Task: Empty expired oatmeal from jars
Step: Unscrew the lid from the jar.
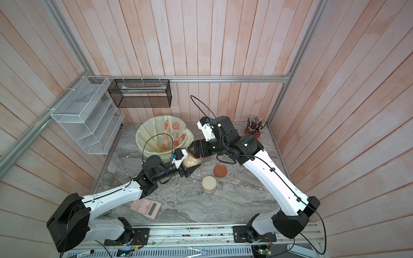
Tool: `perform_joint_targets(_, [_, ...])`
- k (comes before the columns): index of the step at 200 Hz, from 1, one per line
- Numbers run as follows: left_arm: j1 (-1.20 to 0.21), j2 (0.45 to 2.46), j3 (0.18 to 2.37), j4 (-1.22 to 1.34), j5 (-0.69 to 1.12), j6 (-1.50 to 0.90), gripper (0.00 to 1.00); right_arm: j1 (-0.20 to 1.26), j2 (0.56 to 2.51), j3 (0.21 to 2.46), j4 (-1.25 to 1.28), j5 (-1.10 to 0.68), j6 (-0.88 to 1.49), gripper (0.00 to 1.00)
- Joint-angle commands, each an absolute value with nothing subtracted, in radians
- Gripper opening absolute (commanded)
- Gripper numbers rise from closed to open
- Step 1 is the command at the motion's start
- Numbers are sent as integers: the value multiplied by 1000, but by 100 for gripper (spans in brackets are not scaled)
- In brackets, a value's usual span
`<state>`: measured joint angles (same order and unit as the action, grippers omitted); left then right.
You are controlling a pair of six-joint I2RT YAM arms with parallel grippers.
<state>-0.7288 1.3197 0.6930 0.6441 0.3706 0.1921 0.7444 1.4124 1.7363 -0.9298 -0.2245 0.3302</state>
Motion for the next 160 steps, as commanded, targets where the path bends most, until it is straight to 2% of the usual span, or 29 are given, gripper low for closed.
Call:
perform_joint_targets(1, [-723, 1276, 701, 776, 413, 145, 12, 753, 1408, 1739, -952, -350, 179, 65])
perform_joint_targets(14, [-720, 1273, 699, 778, 426, 134, 12, 754, 1410, 1745, -965, -396, 105, 65])
perform_joint_targets(50, [-717, 1266, 700, 774, 467, 106, 11, 739, 1394, 1744, -981, -459, -59, 55])
perform_joint_targets(160, [-703, 1272, 672, 784, 567, 40, 8, 642, 1452, 1824, -1050, -574, -297, 49])
